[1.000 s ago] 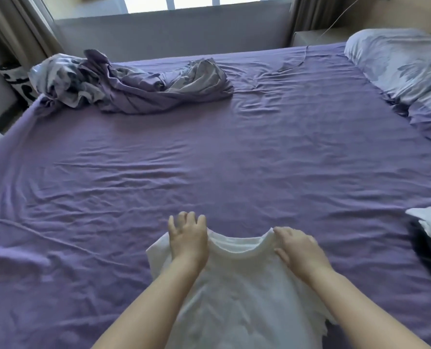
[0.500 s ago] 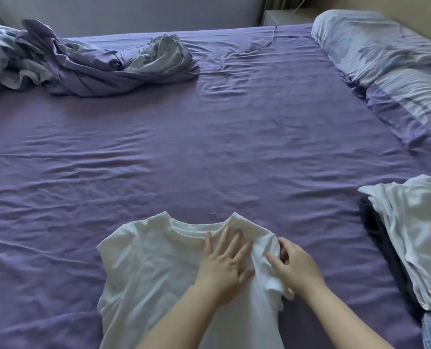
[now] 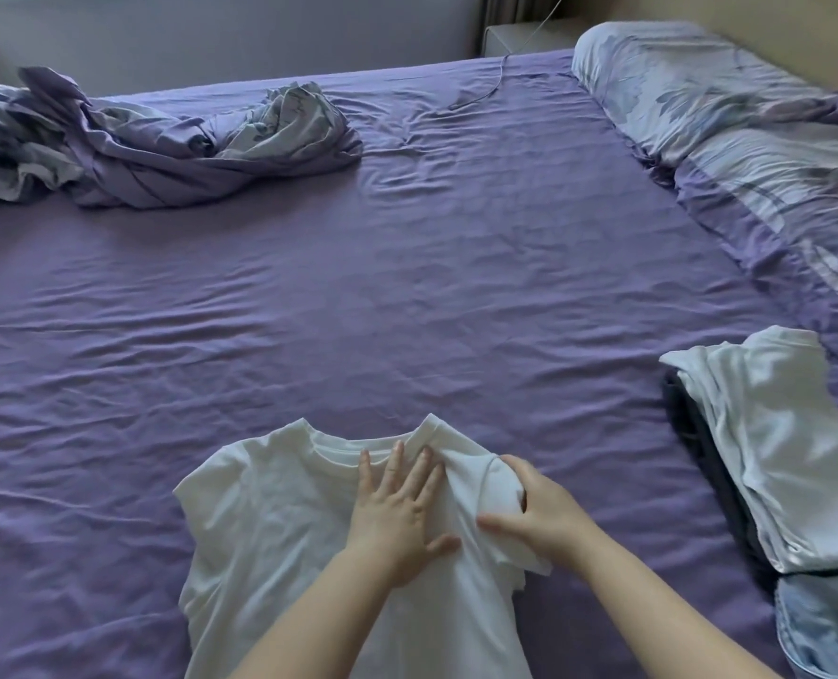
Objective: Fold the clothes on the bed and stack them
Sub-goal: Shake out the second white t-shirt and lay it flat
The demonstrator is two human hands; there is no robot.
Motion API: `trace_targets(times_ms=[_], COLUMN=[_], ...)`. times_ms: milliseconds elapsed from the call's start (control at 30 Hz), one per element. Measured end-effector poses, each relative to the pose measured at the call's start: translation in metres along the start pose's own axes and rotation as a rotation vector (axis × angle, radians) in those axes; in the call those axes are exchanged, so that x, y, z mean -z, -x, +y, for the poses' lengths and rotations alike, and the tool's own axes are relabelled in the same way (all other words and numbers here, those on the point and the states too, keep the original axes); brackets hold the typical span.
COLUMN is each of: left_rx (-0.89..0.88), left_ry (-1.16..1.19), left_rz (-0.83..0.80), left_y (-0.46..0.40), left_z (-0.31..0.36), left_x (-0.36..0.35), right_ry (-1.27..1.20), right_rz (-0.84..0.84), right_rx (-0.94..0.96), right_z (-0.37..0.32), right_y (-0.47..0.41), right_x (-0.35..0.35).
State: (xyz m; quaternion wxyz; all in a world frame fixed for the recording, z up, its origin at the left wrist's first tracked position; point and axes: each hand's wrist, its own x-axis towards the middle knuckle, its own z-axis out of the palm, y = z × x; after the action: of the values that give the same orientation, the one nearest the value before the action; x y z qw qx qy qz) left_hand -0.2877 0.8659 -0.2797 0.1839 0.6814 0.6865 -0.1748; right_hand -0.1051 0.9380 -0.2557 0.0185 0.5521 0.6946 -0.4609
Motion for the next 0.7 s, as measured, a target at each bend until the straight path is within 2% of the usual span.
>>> trace_targets(times_ms=[167,300,433,500,567,700], left_rx=[0.071,0.100,0.116,0.061,-0.053,-0.149], left_ry=[0.036,0.035,0.070,0.109,0.146,0.151], left_rz=[-0.026,-0.055,-0.055,0.008,0.067,0.003], left_y=[0.003,0.002,0.001,0.001,-0.001,-0.005], left_z=[0.010,0.010,0.018,0.029,0.041,0.056], left_x=[0.008,0.012,0.017,0.016,0.012,0.007], right_ry=[-0.038,0.004,-0.202,-0.236,-0.155,-0.055], right_rz=[0.072,0.342,0.541,0.524,0.443,0.331], right_rx=[0.061,0.041,-0.006,-0.019,-0.062,-0.145], right_z=[0.001,0.009,0.017,0.024,0.034,0.044], right_y=[0.002,-0.006,-0.003,0.004,0.012,0.020], right_x=[0.009,0.022,0.023,0.015,0.002,-0.018])
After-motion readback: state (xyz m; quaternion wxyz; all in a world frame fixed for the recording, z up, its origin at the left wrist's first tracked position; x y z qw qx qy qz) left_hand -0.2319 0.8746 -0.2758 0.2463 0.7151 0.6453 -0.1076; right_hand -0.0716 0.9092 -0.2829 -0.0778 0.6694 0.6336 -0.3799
